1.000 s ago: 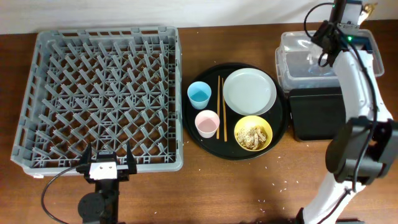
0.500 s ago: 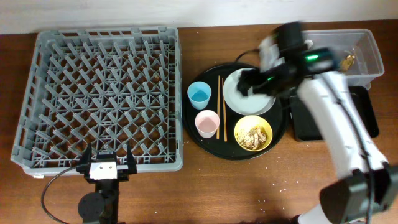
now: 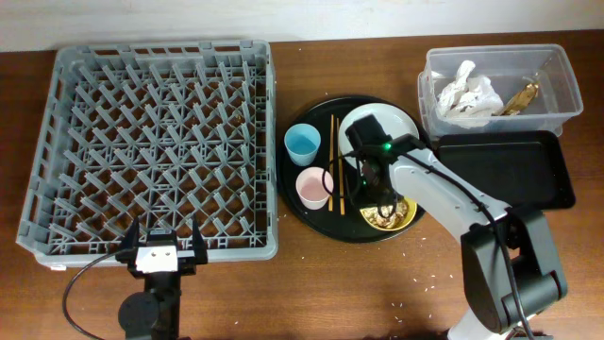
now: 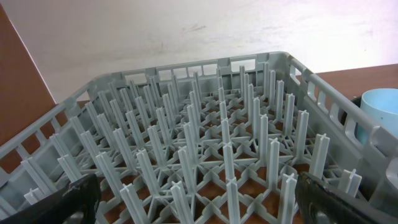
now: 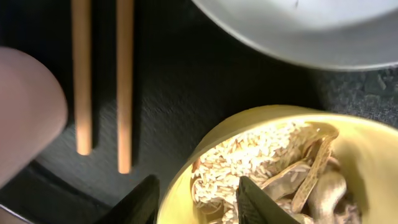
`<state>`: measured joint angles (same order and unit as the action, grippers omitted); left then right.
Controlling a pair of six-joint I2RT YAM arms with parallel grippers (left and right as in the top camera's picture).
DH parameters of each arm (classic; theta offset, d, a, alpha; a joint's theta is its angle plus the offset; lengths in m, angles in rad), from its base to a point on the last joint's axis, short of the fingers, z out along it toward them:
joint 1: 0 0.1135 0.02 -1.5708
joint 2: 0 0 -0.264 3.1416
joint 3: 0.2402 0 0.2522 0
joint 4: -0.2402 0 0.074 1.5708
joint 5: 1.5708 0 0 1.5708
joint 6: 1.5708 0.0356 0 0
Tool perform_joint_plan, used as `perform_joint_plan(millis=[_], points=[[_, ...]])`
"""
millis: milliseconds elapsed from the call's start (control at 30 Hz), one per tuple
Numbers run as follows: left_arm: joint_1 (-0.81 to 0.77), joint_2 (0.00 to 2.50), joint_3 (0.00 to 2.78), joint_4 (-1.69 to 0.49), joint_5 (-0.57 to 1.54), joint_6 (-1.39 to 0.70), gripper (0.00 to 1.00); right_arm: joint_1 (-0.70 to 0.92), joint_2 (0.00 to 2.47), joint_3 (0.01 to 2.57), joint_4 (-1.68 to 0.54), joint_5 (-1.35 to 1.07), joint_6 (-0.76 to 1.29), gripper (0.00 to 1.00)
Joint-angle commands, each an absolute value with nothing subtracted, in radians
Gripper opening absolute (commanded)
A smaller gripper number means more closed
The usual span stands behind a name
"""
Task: Sort waste into correct bins and load items into the dishwasher rack
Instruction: 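Grasp the yellow bowl with the right gripper and tip scraps onto black tray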
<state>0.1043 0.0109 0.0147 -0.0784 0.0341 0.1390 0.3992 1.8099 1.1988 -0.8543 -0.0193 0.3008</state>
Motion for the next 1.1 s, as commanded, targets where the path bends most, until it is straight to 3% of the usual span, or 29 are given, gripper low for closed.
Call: perform_joint_plan(millis=[0, 67, 267, 333, 400, 467, 600, 767, 867, 1067], points=[[0.11, 0.006, 0.009, -0.08, 0.038, 0.155, 0.99, 0.406, 1.81, 1.17, -0.859, -0.014, 0.293, 0.29], [0.11, 0.006, 0.009, -0.08, 0.038, 0.155, 0.99, 0.405, 1.809, 1.175, -0.858, -0.014, 0.293, 0.04], [0.11, 0.006, 0.009, -0.08, 0.038, 0.155, 0.99, 0.356, 1.708, 1.517, -1.169, -0.018, 0.251, 0.04], [0.11, 0.006, 0.009, -0.08, 0.038, 0.155, 0.99, 0.245, 1.661, 1.593, -1.189, -0.08, 0.177, 0.04], [0.11, 0.006, 0.009, -0.08, 0.038, 0.155, 0.99, 0.034, 1.645, 1.594, -1.185, -0.306, 0.041, 0.04], [0.11, 0.006, 0.009, -0.08, 0.038, 0.155, 0.99, -0.189, 1.646, 1.557, -1.143, -0.566, -0.097, 0.04], [0.11, 0.006, 0.009, -0.08, 0.038, 0.155, 0.99, -0.487, 1.65, 1.359, -0.942, -0.893, -0.127, 0.04], [0.11, 0.006, 0.009, -0.08, 0.038, 0.155, 0.99, -0.655, 1.708, 1.113, -0.636, -1.26, -0.126, 0.04], [0.11, 0.006, 0.009, -0.08, 0.038, 0.155, 0.99, -0.752, 1.721, 1.098, -0.572, -1.42, -0.114, 0.04], [0.11, 0.007, 0.009, -0.08, 0.038, 0.155, 0.99, -0.884, 1.725, 1.098, -0.472, -1.486, 0.205, 0.04]])
